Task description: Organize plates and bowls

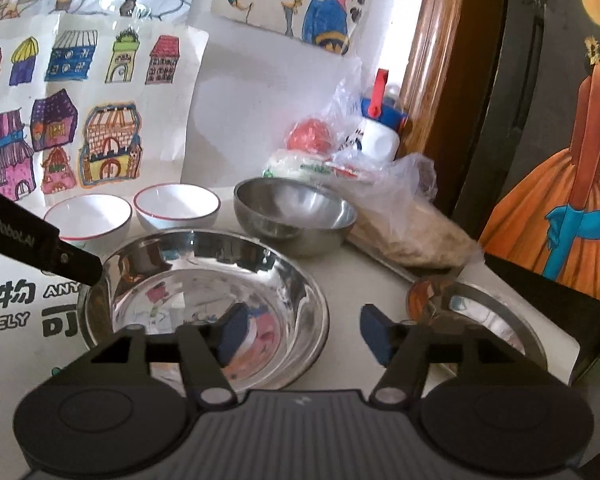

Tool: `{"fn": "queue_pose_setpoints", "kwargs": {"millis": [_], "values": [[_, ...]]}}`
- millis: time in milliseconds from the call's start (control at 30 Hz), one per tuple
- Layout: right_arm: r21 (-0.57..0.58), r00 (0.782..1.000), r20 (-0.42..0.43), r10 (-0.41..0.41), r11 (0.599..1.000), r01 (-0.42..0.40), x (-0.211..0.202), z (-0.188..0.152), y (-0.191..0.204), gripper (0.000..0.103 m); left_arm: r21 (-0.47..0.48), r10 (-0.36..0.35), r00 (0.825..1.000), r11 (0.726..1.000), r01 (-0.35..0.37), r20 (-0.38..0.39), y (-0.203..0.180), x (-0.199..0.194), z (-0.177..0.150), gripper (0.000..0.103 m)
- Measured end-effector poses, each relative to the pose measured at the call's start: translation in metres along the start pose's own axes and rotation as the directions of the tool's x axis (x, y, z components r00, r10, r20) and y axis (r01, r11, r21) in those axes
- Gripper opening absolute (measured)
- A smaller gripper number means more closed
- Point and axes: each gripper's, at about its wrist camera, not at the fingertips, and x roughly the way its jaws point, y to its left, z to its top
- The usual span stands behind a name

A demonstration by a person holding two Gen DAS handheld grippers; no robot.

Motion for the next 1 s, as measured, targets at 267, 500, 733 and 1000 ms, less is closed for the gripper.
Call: {"fn": "queue_pose_setpoints", "kwargs": {"millis": [267, 500, 733, 1000], "values": [[0.096, 0.994, 0.105, -0.028, 0.995, 0.017, -0.043, -0.004, -0.026, 0.100, 0.008, 0.021, 0.995, 1.000, -0.022, 0.100, -0.008, -0.036, 0.001, 0.075], [0.170, 0.976, 0.175, -0.133, 0.980, 0.103, -0.087, -0.013, -0.064, 0.103, 0.077, -0.060, 0.985, 0.996, 0.048, 0.161, -0.038, -0.055, 0.007, 0.094], [0.235, 0.955, 0.174, -0.241, 0.952, 0.197, -0.108, -0.030, -0.109, 0.103, 0.136, -0.190, 0.965, 0.977, 0.167, 0.183, -0.082, -0.049, 0.012, 0.102], [0.317, 0.953, 0.110, -0.284, 0.918, 0.237, -0.078, -0.053, -0.155, 0.103, 0.189, -0.285, 0.946, 0.948, 0.255, 0.152, -0.131, -0.005, 0.031, 0.102]]}}
